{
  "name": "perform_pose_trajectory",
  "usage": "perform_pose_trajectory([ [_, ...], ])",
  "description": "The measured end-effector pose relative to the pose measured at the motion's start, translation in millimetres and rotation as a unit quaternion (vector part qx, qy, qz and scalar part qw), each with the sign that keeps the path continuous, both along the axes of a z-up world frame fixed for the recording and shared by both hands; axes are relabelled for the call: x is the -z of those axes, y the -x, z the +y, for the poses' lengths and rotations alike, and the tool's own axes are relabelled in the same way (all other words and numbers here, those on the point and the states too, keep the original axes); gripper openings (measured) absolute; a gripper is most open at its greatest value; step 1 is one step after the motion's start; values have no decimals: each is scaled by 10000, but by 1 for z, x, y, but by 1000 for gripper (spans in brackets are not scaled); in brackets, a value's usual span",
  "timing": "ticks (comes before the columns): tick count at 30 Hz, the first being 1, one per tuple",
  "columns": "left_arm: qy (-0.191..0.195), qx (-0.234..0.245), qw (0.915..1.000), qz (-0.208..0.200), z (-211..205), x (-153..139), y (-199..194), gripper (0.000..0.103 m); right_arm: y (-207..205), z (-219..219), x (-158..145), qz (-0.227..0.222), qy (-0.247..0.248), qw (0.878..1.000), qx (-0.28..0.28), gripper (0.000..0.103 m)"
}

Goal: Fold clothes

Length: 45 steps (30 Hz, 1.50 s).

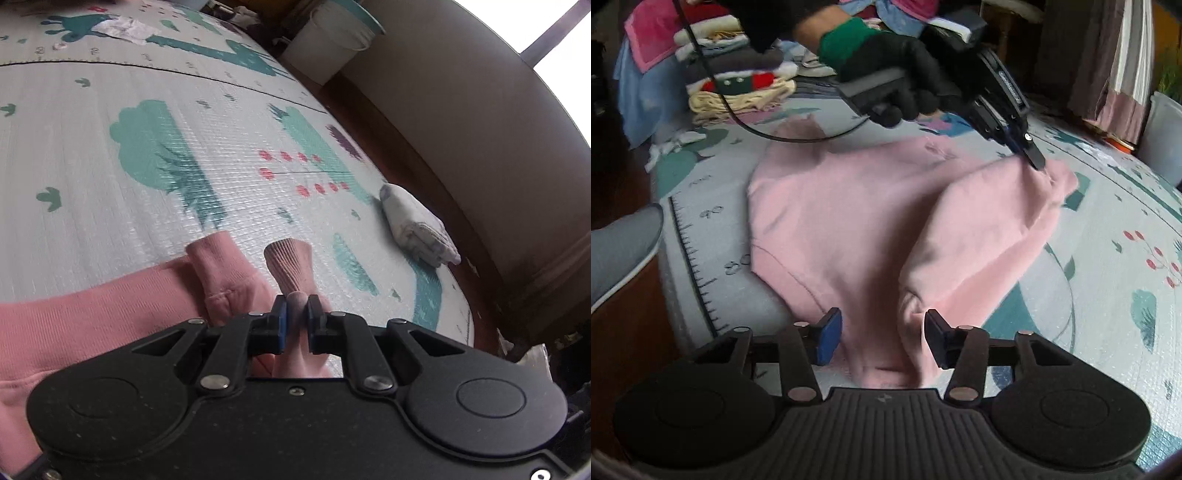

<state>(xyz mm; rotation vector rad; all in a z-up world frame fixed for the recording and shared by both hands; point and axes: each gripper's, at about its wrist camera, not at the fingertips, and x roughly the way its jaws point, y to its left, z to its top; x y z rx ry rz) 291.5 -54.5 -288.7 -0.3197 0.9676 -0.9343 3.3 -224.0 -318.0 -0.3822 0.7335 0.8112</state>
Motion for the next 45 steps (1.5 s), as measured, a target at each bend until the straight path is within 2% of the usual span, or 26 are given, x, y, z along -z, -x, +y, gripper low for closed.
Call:
perform_pose_trajectory([
  [5,189,107,9997,95,1,-3,-1,9,-5,9,11,437,182,9985,-274,57],
  [8,436,136,9989,99,3,-8,0,9,-6,12,10,426,241,9983,-328,57],
  [12,415,-58,9990,184,5,0,-4,9,-7,6,12,640,-56,9979,-75,60],
  [14,136,-98,9996,213,2,9,-5,9,-9,2,12,764,-258,9967,71,60],
  [16,17,-193,9995,240,1,15,-6,9,-12,-5,13,920,-514,9941,241,61],
  [18,205,-311,9989,267,4,12,-8,9,-15,-11,13,1081,-774,9902,420,61],
  [21,485,-478,9972,310,9,10,-10,9,-14,-9,14,1050,-791,9904,432,62],
  [26,-83,-615,9971,442,5,30,-6,9,-14,-10,15,1109,-893,9885,507,62],
  [32,-57,-707,9968,381,6,25,-8,9,-14,-14,15,1173,-1016,9861,597,62],
  [36,-606,-664,9955,310,-3,32,-7,9,-15,-17,15,1211,-1093,9845,650,62],
  [38,-750,-609,9951,199,-4,28,-6,27,-15,-18,15,1231,-1132,9836,677,62],
  [39,-706,-551,9959,123,-2,23,-6,45,-15,-19,15,1232,-1146,9833,691,62],
  [43,-732,-416,9958,-370,5,-1,-2,46,-11,-21,11,1125,-1103,9850,701,62],
  [45,-779,-25,9938,-795,-2,-14,3,45,-8,-24,8,1016,-1054,9869,678,62],
])
